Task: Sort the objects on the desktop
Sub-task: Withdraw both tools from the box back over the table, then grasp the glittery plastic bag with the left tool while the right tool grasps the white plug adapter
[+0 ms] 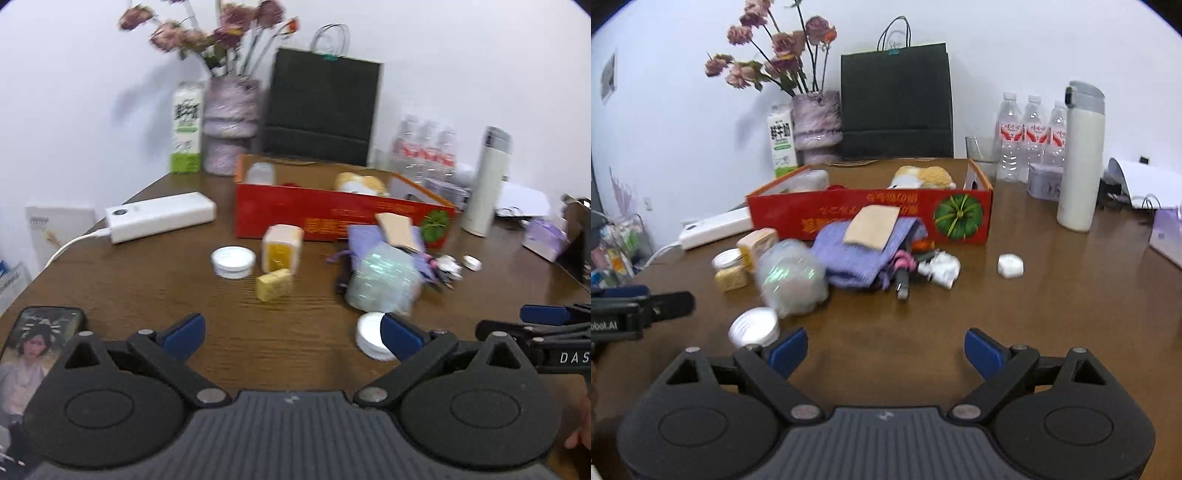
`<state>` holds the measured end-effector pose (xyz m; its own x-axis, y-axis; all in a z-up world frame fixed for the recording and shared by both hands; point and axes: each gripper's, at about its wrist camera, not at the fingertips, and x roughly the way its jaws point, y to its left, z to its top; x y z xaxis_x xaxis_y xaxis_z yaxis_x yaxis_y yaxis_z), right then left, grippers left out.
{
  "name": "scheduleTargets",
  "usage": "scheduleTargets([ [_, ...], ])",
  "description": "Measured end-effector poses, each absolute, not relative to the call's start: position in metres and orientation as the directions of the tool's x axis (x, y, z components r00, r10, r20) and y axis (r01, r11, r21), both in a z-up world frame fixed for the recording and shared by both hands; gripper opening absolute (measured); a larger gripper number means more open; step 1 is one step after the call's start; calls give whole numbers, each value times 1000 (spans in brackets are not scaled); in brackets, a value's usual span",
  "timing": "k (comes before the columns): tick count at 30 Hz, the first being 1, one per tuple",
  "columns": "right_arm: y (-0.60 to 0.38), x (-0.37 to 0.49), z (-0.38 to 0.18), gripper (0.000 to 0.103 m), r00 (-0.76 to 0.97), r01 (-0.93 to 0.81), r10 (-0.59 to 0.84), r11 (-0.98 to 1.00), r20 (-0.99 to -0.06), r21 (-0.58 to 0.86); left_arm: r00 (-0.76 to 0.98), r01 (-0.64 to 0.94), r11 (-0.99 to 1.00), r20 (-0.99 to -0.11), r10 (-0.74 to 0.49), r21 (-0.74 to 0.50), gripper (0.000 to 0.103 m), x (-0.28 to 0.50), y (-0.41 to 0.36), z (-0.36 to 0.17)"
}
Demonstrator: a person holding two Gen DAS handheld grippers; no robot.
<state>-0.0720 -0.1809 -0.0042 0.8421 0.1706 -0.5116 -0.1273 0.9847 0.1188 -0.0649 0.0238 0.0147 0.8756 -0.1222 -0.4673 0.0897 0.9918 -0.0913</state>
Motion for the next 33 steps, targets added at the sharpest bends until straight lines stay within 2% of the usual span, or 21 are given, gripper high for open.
scheduleTargets([
  [1,-183,-80,-6,93,860,-114,172,982,-480,147,882,104,992,-454,-126,-74,103,-66,21,12],
  [4,-182,-95,-4,97,900,-127,173,982,-400,138,871,98,994,-481,-104,-37,103,-61,12,9],
  [12,-200,-91,-8,97,892,-106,207,960,-402,259,887,118,992,-445,-126,-44,103,-69,11,7],
  [16,-193,-93,-10,97,891,-117,203,967,-407,226,871,102,994,-479,-111,-45,103,-63,12,6],
  [28,-195,-89,-9,97,882,-104,197,967,-429,232,873,119,991,-469,-134,-62,103,-64,14,7],
  [30,-196,-85,-7,97,873,-121,220,962,-435,244,878,142,988,-454,-153,-60,103,-63,12,9],
  [33,-197,-70,6,95,865,-158,279,940,-418,302,876,225,968,-412,-251,-111,103,-55,8,19],
])
